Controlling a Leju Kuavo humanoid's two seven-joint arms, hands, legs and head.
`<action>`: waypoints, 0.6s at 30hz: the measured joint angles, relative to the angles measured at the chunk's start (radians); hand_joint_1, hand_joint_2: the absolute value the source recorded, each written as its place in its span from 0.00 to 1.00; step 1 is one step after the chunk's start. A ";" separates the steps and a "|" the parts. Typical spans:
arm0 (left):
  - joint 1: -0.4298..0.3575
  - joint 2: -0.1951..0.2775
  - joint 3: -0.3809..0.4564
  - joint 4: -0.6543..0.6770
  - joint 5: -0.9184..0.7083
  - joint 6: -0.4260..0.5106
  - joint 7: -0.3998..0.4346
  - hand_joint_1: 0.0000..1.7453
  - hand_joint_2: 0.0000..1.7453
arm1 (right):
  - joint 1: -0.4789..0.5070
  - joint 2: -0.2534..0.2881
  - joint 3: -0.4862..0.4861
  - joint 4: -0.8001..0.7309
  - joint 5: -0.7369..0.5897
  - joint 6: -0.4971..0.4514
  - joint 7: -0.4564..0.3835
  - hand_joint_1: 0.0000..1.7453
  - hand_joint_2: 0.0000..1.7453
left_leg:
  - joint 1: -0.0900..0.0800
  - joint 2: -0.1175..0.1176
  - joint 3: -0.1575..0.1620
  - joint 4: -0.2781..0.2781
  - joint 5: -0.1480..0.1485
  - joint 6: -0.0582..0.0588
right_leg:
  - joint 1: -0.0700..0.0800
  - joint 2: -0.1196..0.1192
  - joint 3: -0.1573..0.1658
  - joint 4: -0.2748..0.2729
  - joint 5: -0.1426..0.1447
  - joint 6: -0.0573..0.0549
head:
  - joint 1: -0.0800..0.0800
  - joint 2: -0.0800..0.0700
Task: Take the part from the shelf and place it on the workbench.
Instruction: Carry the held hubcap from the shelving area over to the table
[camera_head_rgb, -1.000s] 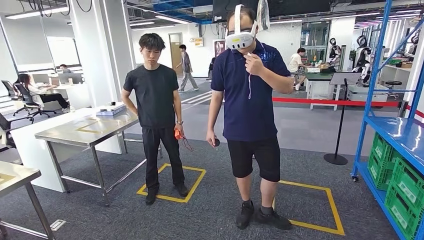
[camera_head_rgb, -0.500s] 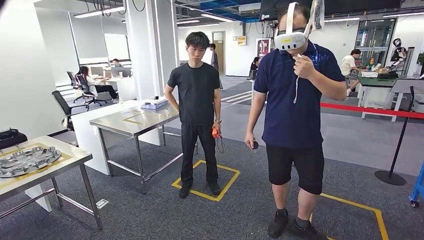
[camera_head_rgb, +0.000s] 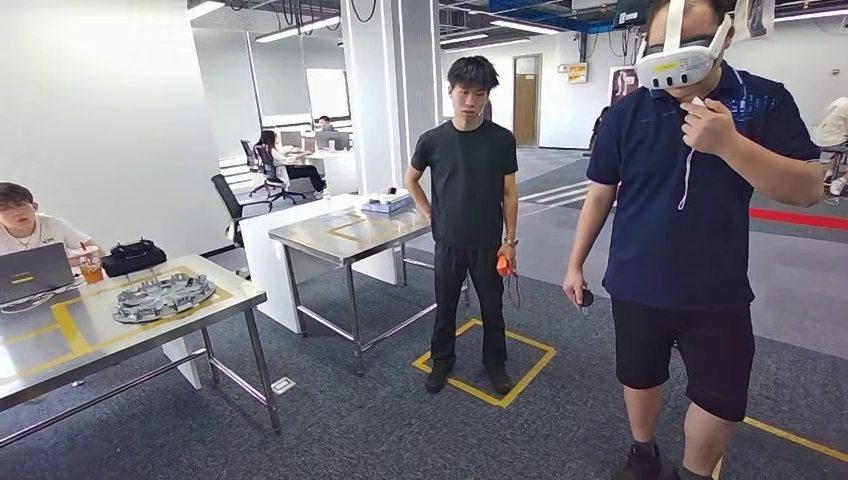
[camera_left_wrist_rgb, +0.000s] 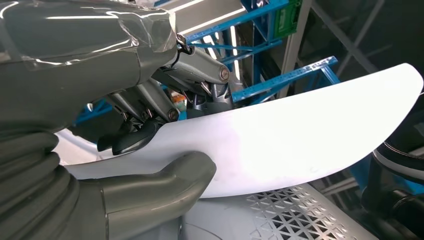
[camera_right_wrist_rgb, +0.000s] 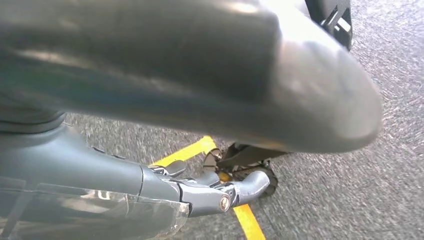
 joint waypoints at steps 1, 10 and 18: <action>-0.001 0.000 0.000 0.000 0.000 0.000 0.000 1.00 1.00 | 0.002 0.000 0.000 0.000 0.000 0.000 0.000 0.00 0.00 | -0.002 0.034 -0.031 0.059 -0.026 -0.001 | 0.005 -0.010 0.002 -0.001 -0.002 -0.004 | -0.002 0.000; -0.004 -0.002 0.004 -0.003 -0.001 0.000 0.000 1.00 1.00 | -0.001 0.015 0.000 0.005 0.000 -0.001 -0.001 0.00 0.00 | -0.077 0.162 -0.001 -0.032 0.042 0.119 | 0.054 -0.118 0.040 -0.016 -0.030 -0.028 | -0.001 0.000; 0.014 -0.001 0.010 -0.007 -0.023 0.017 -0.002 1.00 1.00 | -0.002 0.009 0.000 0.008 0.001 0.002 -0.003 0.00 0.00 | -0.043 0.066 0.085 -0.169 0.097 0.114 | 0.036 -0.025 -0.050 0.167 -0.093 -0.009 | 0.000 0.000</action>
